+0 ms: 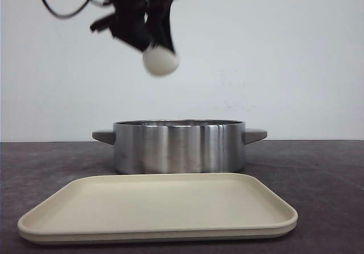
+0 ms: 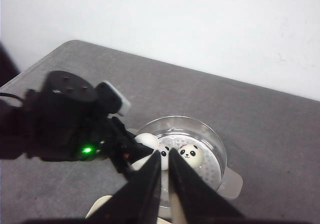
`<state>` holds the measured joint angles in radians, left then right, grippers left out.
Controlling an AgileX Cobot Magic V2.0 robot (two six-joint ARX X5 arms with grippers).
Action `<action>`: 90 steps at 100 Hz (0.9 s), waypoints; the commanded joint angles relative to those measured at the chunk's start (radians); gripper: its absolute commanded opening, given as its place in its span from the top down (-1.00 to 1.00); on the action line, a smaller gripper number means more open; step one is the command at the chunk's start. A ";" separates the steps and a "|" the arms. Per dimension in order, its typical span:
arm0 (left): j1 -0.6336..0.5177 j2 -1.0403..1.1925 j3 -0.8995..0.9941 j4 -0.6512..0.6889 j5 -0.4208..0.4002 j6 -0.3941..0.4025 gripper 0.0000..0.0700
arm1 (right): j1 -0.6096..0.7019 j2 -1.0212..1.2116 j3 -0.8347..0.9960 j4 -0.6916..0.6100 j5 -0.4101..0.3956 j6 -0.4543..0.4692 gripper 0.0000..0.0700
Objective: Steam buns
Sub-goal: 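Carry the bun with the left gripper into the steamer and open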
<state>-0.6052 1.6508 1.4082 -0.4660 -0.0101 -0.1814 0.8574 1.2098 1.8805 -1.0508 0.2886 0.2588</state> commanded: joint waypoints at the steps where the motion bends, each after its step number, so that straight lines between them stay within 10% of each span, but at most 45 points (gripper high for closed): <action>1: 0.003 0.059 0.022 0.010 0.003 0.012 0.98 | 0.012 0.011 0.017 0.010 0.000 0.003 0.95; 27: 0.017 0.195 0.022 0.010 0.007 0.008 0.74 | 0.012 0.012 0.017 -0.026 0.002 0.003 0.95; 53: 0.016 0.221 0.022 0.012 0.010 0.005 -0.72 | 0.012 0.012 0.016 -0.063 0.035 0.003 0.95; 79: 0.016 0.203 0.127 -0.128 0.010 0.000 -0.64 | 0.011 0.012 -0.023 -0.062 0.080 0.002 0.95; 90: 0.013 0.114 0.129 -0.120 -0.005 -0.012 0.22 | 0.011 0.011 -0.100 -0.034 0.085 0.001 0.95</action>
<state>-0.5808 1.8233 1.5188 -0.5907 -0.0048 -0.1825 0.8574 1.2091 1.8046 -1.1023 0.3683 0.2588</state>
